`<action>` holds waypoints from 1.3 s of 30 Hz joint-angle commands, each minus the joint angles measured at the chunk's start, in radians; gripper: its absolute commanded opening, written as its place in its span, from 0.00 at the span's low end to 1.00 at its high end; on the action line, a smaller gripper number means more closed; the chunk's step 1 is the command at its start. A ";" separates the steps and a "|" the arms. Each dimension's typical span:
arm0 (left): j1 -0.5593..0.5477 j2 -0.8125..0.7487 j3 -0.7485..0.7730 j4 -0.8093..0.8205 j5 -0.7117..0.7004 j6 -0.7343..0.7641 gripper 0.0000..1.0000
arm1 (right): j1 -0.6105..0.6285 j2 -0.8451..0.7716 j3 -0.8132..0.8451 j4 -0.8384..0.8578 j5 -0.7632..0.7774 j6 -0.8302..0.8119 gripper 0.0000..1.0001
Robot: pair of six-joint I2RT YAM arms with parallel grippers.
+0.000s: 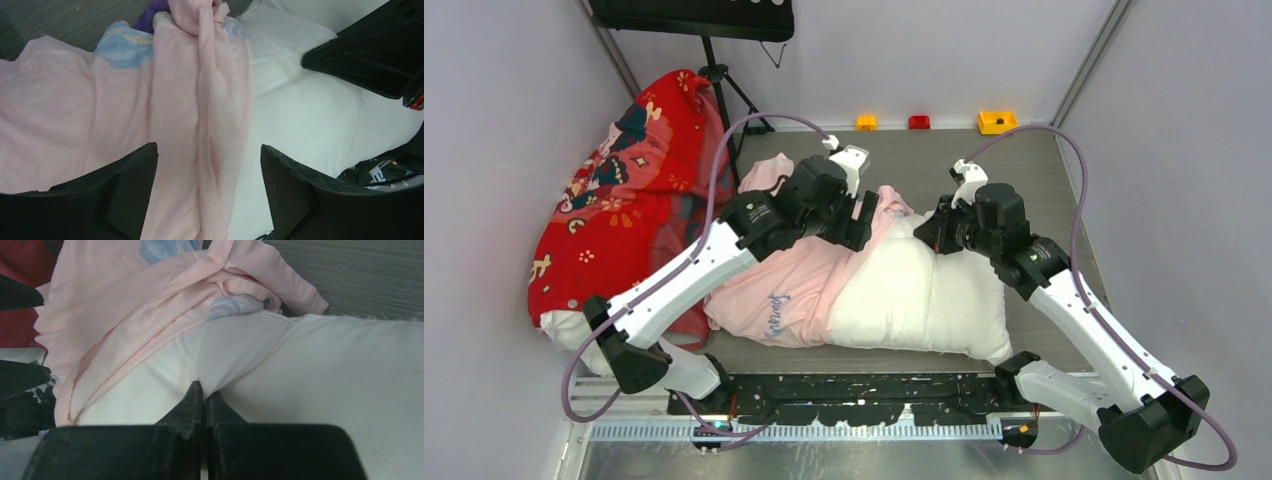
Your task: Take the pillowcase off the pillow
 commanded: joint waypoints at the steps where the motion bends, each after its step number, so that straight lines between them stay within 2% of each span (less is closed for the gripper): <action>1: -0.007 0.075 0.060 0.019 0.048 0.028 0.77 | 0.006 -0.038 0.046 0.088 -0.037 0.004 0.00; 4: -0.007 0.165 0.105 -0.008 0.099 0.017 0.77 | 0.007 -0.041 0.051 0.079 -0.030 0.001 0.00; 7: -0.006 0.244 0.150 -0.068 0.103 0.014 0.73 | 0.007 -0.046 0.053 0.073 -0.025 -0.003 0.00; 11: 0.041 0.310 0.184 -0.184 -0.070 -0.001 0.63 | 0.006 -0.058 0.053 0.063 -0.014 -0.005 0.00; 14: 0.189 0.298 0.135 -0.225 -0.007 -0.031 0.55 | 0.007 -0.074 0.052 0.050 0.009 -0.017 0.00; 20: 0.481 0.130 -0.114 -0.095 0.039 -0.014 0.41 | 0.006 -0.128 0.030 0.037 0.110 -0.035 0.00; 22: 0.590 0.070 -0.183 -0.065 0.046 -0.033 0.35 | 0.006 -0.158 0.018 0.036 0.176 -0.028 0.00; 26: 0.759 -0.060 -0.323 0.068 0.126 -0.082 0.21 | 0.007 -0.209 -0.005 0.019 0.415 -0.005 0.00; 29: 0.790 -0.098 -0.356 0.103 0.142 -0.092 0.10 | 0.005 -0.250 -0.020 0.006 0.517 0.004 0.00; 33: 0.800 -0.107 -0.359 0.110 0.150 -0.089 0.02 | 0.005 -0.286 -0.031 -0.005 0.533 0.004 0.00; 35: 0.799 -0.111 -0.360 0.114 0.151 -0.090 0.00 | 0.005 -0.289 -0.029 -0.024 0.534 0.004 0.00; 39: 0.797 -0.142 -0.368 0.154 0.283 -0.084 0.00 | 0.005 -0.285 -0.029 -0.031 0.483 0.002 0.00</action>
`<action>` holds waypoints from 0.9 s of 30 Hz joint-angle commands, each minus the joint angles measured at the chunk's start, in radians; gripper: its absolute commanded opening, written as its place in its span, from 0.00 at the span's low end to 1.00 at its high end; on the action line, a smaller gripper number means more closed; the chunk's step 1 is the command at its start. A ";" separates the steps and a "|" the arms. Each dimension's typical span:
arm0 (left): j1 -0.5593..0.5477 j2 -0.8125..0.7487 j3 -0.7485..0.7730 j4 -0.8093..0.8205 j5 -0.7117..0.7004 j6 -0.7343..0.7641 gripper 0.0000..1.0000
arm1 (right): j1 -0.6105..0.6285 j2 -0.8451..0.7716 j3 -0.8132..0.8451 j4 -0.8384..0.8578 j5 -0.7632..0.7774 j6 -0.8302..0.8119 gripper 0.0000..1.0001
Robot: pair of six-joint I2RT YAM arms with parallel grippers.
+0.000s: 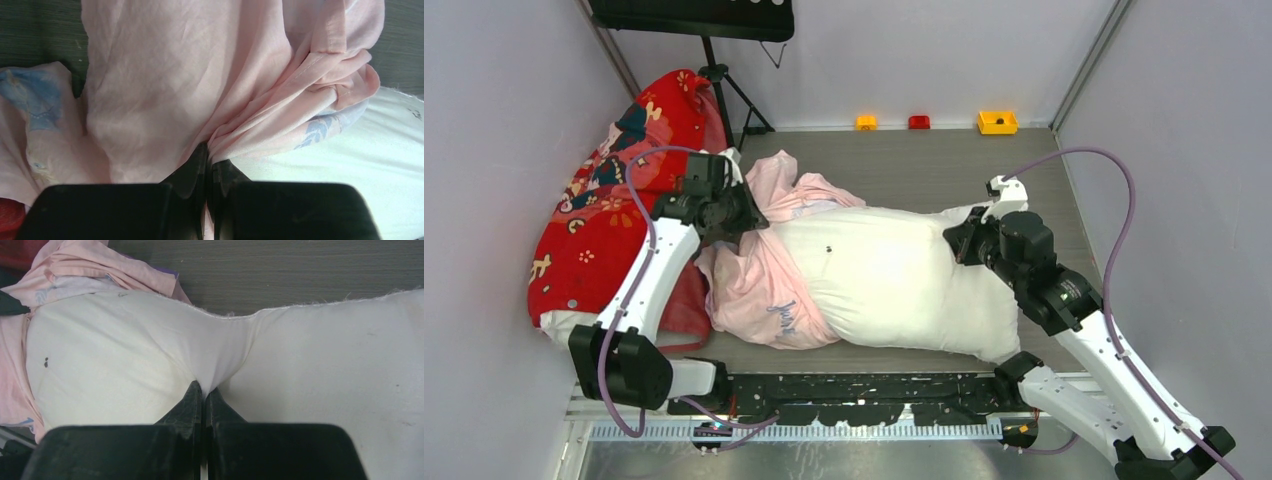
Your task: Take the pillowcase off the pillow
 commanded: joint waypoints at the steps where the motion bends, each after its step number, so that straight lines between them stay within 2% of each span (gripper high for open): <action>1: 0.046 -0.049 0.007 0.059 -0.045 0.053 0.00 | -0.029 -0.045 0.037 0.035 0.158 -0.028 0.00; 5: -0.049 -0.065 0.116 -0.057 -0.200 0.132 0.00 | -0.029 -0.025 0.049 0.039 0.134 -0.025 0.00; 8: -0.051 -0.087 0.136 -0.066 -0.219 0.144 0.00 | -0.028 -0.014 0.062 0.039 0.128 -0.022 0.00; 11: -0.051 -0.115 0.129 -0.051 -0.152 0.132 0.00 | -0.028 -0.002 0.075 0.017 0.121 -0.016 0.00; 16: -0.051 -0.193 0.034 0.098 -0.007 0.103 0.00 | -0.028 0.046 0.142 -0.081 0.073 -0.022 0.03; 23: -0.051 -0.223 -0.035 0.163 0.031 0.127 0.00 | -0.029 0.073 0.257 -0.176 0.008 -0.043 0.11; 24: -0.052 -0.223 -0.038 0.165 0.040 0.136 0.00 | -0.029 0.078 0.269 -0.183 -0.015 -0.045 0.16; 25: -0.051 -0.223 -0.041 0.168 0.050 0.141 0.00 | -0.028 0.085 0.282 -0.189 -0.035 -0.045 0.27; 26: -0.051 -0.227 -0.045 0.175 0.061 0.148 0.00 | -0.029 0.093 0.294 -0.195 -0.055 -0.046 0.51; 27: -0.051 -0.231 -0.051 0.185 0.070 0.154 0.00 | -0.030 0.106 0.306 -0.200 -0.072 -0.047 0.69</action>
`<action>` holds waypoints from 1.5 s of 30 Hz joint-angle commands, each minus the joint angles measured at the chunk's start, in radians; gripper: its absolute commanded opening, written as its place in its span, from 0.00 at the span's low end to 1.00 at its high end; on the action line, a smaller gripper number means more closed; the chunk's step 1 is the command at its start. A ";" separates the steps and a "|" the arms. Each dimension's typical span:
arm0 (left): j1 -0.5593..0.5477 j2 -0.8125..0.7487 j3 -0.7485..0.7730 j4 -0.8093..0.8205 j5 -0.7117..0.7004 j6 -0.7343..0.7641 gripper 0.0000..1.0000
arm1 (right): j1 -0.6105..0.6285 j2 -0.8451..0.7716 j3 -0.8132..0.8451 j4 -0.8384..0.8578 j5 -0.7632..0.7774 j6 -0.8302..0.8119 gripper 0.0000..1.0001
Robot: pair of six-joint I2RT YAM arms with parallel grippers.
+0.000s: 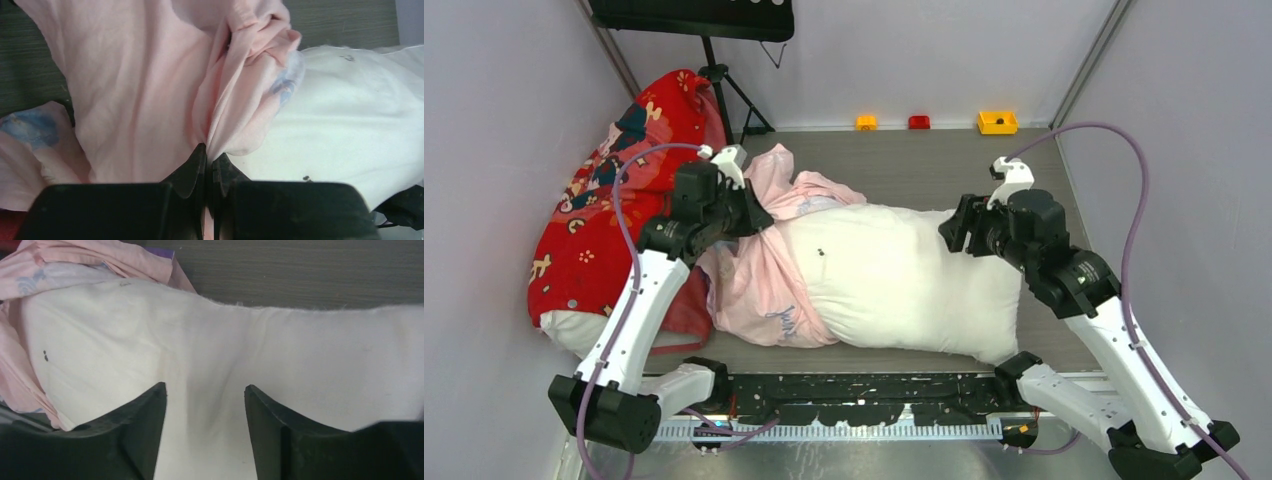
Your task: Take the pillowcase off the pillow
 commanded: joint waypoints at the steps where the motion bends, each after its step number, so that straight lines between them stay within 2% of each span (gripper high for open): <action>1: 0.019 -0.039 -0.008 0.127 0.025 0.056 0.00 | -0.014 0.019 0.119 0.019 -0.045 -0.032 0.78; 3: 0.019 -0.051 -0.018 0.144 0.039 0.065 0.00 | -0.013 0.043 0.148 0.011 -0.054 -0.034 0.86; 5: 0.020 -0.056 -0.023 0.152 0.051 0.069 0.00 | -0.013 0.078 0.189 -0.001 -0.072 -0.041 0.88; 14: 0.019 -0.056 -0.030 0.165 0.073 0.066 0.00 | -0.013 0.448 0.472 -0.131 -0.372 -0.035 0.90; 19: 0.019 -0.054 -0.029 0.166 0.069 0.065 0.00 | -0.004 0.672 0.619 -0.148 -0.453 -0.041 0.91; 24: 0.020 -0.052 -0.031 0.166 0.067 0.065 0.00 | 0.083 0.875 0.793 -0.211 -0.385 -0.132 0.91; 31: 0.020 -0.042 -0.028 0.167 0.067 0.060 0.00 | 0.160 1.140 0.985 -0.246 -0.369 -0.204 0.92; 34: 0.019 -0.040 -0.026 0.167 0.060 0.060 0.00 | 0.186 1.195 0.986 -0.264 -0.416 -0.232 0.92; 39: 0.019 -0.028 -0.027 0.153 0.019 0.061 0.00 | 0.235 1.196 0.853 -0.258 -0.440 -0.297 0.90; 40: 0.020 -0.022 -0.027 0.148 0.007 0.058 0.00 | 0.237 1.189 0.829 -0.246 -0.416 -0.300 0.82; 42: 0.019 -0.009 -0.026 0.132 -0.020 0.049 0.00 | 0.238 1.172 0.788 -0.218 -0.356 -0.291 0.35; 43: 0.019 -0.001 -0.024 0.121 -0.039 0.044 0.00 | 0.236 1.148 0.777 -0.201 -0.306 -0.281 0.06; 44: 0.019 0.010 -0.018 0.105 -0.061 0.037 0.00 | 0.237 1.121 0.760 -0.177 -0.254 -0.271 0.01; 45: 0.020 0.020 -0.013 0.090 -0.086 0.034 0.00 | 0.237 1.085 0.740 -0.150 -0.200 -0.267 0.00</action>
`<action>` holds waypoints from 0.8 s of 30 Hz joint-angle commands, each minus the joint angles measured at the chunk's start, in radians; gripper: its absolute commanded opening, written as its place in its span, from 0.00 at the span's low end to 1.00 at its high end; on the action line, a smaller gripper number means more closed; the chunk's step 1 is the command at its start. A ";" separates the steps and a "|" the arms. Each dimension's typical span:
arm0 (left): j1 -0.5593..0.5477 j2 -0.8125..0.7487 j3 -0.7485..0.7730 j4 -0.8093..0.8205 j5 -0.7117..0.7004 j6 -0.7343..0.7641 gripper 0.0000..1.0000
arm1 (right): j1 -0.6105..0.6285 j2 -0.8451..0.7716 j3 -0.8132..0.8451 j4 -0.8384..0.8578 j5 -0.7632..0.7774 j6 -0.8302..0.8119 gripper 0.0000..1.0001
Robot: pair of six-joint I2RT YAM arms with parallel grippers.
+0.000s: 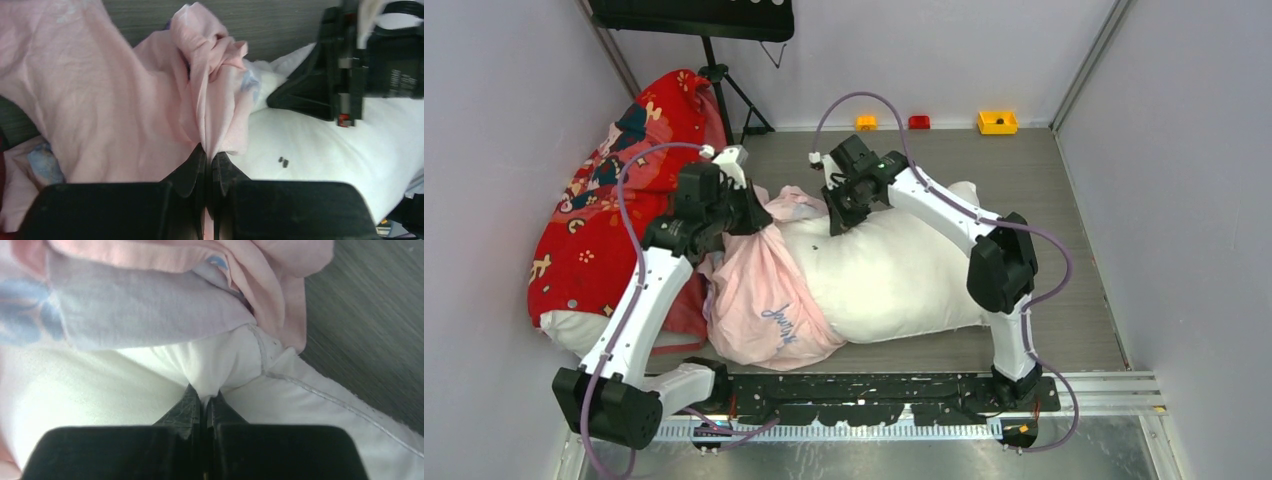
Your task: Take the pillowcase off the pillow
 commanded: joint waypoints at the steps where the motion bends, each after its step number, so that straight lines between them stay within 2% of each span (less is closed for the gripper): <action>1: 0.008 0.024 0.032 -0.004 -0.119 -0.009 0.00 | 0.011 -0.162 -0.093 0.043 0.219 -0.005 0.00; 4: 0.009 0.049 0.051 -0.056 -0.187 -0.006 0.00 | 0.005 -0.307 -0.186 0.141 0.315 -0.007 0.00; 7: 0.012 0.056 0.047 -0.077 -0.234 0.007 0.00 | -0.004 -0.436 -0.274 0.176 0.348 -0.028 0.00; 12: 0.033 0.051 0.021 -0.079 -0.245 -0.005 0.00 | -0.010 -0.642 -0.458 0.229 0.426 -0.036 0.00; 16: 0.055 0.054 0.000 -0.079 -0.263 -0.016 0.00 | -0.067 -0.846 -0.583 0.331 0.432 0.010 0.00; 19: 0.063 0.059 -0.017 -0.067 -0.257 -0.026 0.00 | -0.133 -0.978 -0.633 0.363 0.428 0.040 0.00; 24: 0.064 0.065 -0.025 -0.066 -0.260 -0.032 0.00 | -0.209 -1.089 -0.661 0.358 0.457 0.068 0.00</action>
